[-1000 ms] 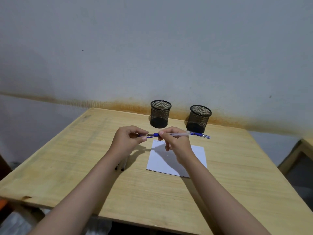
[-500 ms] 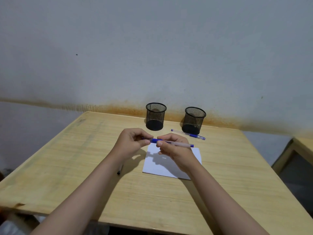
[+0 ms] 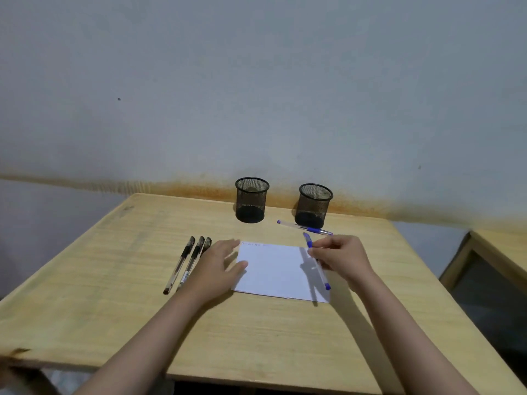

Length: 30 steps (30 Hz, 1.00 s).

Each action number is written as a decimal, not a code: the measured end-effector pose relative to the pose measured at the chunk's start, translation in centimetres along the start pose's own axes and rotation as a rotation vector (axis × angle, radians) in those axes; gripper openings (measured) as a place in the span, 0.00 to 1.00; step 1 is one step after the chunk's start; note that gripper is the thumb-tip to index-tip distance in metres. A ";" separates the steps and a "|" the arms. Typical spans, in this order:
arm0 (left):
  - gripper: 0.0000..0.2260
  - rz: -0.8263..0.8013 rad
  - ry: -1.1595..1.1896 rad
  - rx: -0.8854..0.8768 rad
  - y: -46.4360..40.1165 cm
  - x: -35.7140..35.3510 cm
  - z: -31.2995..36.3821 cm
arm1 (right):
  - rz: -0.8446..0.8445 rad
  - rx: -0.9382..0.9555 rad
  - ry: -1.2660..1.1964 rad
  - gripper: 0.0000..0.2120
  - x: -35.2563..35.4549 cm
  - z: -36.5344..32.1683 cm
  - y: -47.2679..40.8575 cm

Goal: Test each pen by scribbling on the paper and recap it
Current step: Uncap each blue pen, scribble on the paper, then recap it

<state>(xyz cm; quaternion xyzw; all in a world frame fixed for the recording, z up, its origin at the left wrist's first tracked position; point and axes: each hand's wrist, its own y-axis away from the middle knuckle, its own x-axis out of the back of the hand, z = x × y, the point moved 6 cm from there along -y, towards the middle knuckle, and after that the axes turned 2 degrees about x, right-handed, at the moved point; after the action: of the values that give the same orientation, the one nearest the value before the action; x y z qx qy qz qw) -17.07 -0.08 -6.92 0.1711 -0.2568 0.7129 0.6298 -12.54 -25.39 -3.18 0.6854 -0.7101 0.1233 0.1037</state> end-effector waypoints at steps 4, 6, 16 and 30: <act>0.28 -0.090 -0.311 0.011 0.1 -1.6 -1.4 | 0.176 0.000 0.234 0.05 3.3 2.3 -0.7; 0.28 -0.098 -0.374 0.014 0.1 -2.1 -1.7 | 0.199 -0.003 0.319 0.05 3.7 3.3 -0.3; 0.27 -0.075 -0.457 -0.015 0.2 -2.3 -1.9 | 0.183 0.026 0.436 0.04 3.0 4.3 -0.8; 0.26 -0.028 -0.447 -0.036 0.3 -2.3 -1.7 | 0.095 0.258 0.756 0.08 -1.3 0.9 -11.7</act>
<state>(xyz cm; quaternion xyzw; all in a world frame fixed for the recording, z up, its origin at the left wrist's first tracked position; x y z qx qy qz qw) -16.93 -0.96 -9.69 0.3171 -0.4000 0.6438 0.5701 -0.77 -24.80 -4.03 0.5655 -0.6314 0.4596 0.2652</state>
